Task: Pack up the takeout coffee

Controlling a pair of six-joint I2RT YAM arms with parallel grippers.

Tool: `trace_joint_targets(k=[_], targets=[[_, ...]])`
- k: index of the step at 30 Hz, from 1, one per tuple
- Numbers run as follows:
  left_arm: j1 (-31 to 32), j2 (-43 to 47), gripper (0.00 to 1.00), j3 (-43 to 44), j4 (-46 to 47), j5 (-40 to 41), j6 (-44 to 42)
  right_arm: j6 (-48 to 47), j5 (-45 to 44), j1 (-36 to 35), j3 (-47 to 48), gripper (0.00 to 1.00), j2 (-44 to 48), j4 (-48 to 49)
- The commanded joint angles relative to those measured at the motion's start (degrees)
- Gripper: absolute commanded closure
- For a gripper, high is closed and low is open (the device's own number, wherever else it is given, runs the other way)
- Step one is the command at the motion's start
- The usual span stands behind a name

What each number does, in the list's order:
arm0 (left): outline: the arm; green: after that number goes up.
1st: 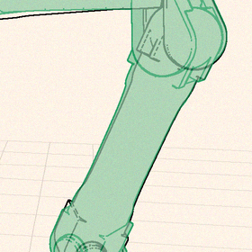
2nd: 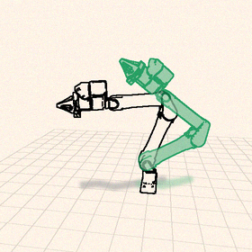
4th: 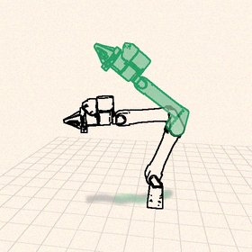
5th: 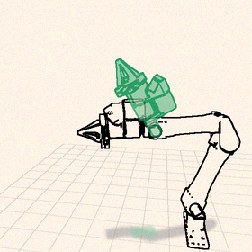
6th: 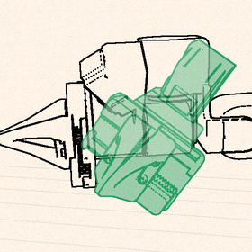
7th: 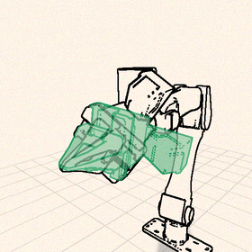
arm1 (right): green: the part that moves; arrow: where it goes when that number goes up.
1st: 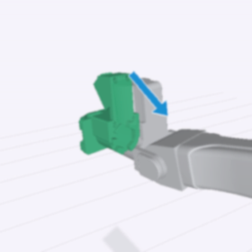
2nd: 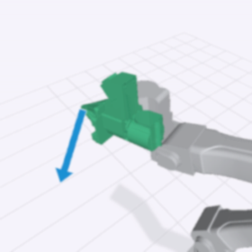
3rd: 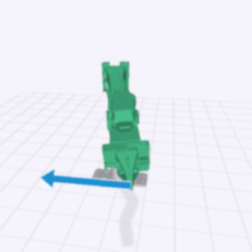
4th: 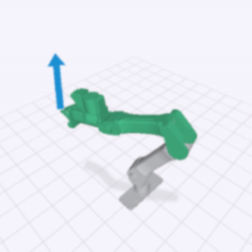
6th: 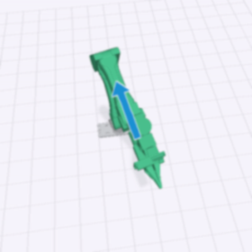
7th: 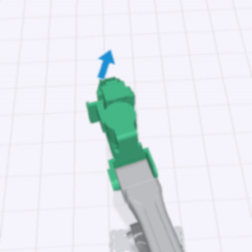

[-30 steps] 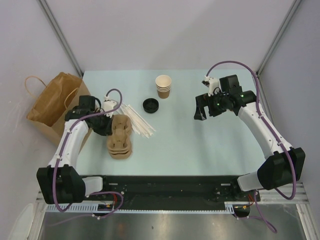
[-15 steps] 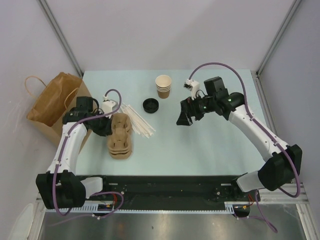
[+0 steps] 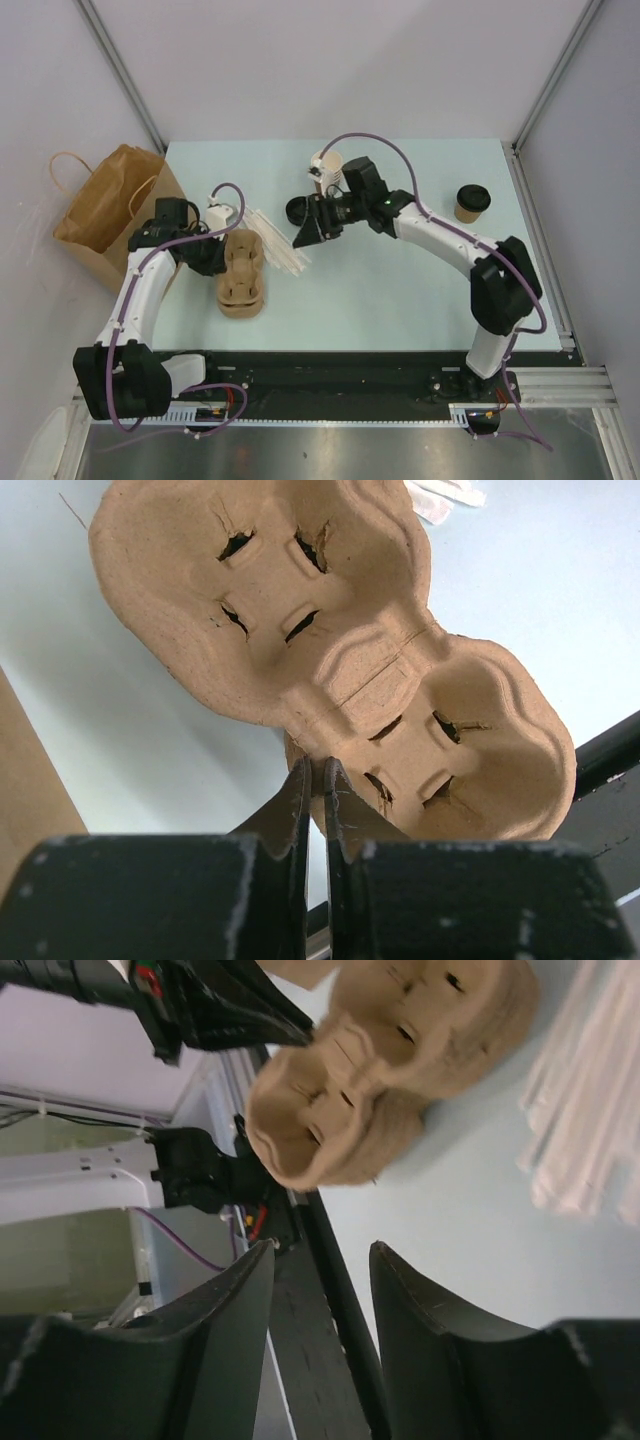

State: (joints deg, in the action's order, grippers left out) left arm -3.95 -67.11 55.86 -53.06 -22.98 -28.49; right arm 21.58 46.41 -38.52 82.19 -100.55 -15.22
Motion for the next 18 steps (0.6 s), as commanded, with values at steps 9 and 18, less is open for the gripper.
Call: trace_joint_targets(k=[9, 18], targets=[[-0.63, 1.11, 1.00, -1.27, 3.05, -2.33, 0.01, 13.22, 1.84, -7.71, 11.68, 0.59, -16.43, 12.85], [-0.98, -0.21, 1.00, -1.10, 4.01, -3.03, 0.36, 13.92, 2.54, -9.11, 10.79, 0.58, -19.85, 13.55]])
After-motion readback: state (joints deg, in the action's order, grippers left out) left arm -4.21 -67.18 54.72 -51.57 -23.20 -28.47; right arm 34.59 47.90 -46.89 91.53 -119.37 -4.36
